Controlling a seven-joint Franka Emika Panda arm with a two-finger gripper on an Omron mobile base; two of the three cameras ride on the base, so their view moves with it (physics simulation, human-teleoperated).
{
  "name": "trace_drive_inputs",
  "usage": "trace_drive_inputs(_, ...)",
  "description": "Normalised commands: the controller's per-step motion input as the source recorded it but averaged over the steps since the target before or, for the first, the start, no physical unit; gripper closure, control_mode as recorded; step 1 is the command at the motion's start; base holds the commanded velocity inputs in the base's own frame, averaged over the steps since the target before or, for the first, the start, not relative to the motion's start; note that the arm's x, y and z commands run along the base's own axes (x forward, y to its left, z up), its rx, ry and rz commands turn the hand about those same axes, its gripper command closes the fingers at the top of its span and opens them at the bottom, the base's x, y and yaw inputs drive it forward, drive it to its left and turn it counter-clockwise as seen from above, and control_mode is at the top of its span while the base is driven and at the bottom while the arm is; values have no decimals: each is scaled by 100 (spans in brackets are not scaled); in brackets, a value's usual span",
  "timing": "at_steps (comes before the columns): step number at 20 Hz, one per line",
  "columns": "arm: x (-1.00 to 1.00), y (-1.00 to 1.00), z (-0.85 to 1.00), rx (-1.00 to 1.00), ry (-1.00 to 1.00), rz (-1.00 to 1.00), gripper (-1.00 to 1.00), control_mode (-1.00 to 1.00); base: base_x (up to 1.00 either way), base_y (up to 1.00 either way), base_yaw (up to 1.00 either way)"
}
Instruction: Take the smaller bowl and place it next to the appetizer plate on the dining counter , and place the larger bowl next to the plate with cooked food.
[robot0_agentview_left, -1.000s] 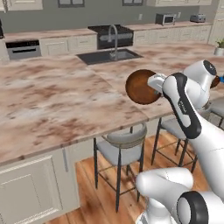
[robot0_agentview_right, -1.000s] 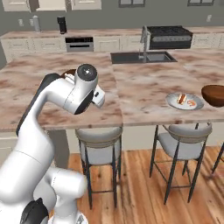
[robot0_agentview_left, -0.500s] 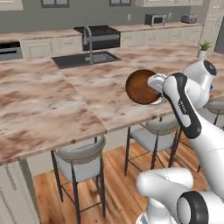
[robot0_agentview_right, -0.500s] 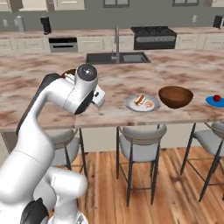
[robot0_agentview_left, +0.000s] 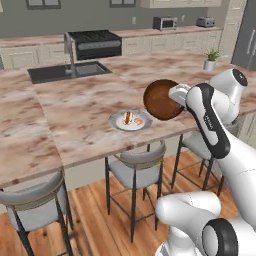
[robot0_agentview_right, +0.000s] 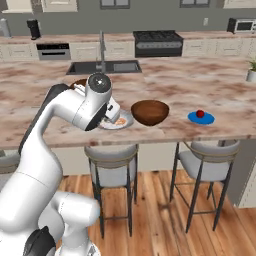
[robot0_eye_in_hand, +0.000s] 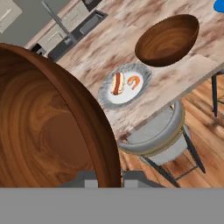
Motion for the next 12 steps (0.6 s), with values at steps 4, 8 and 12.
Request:
trace_drive_inputs(4,0,0,0,0,0,0,100,100,0,-97,0)
trace_drive_inputs(8,0,0,0,0,0,0,100,100,0,-85,0)
trace_drive_inputs(12,0,0,0,0,0,0,100,100,0,-87,0)
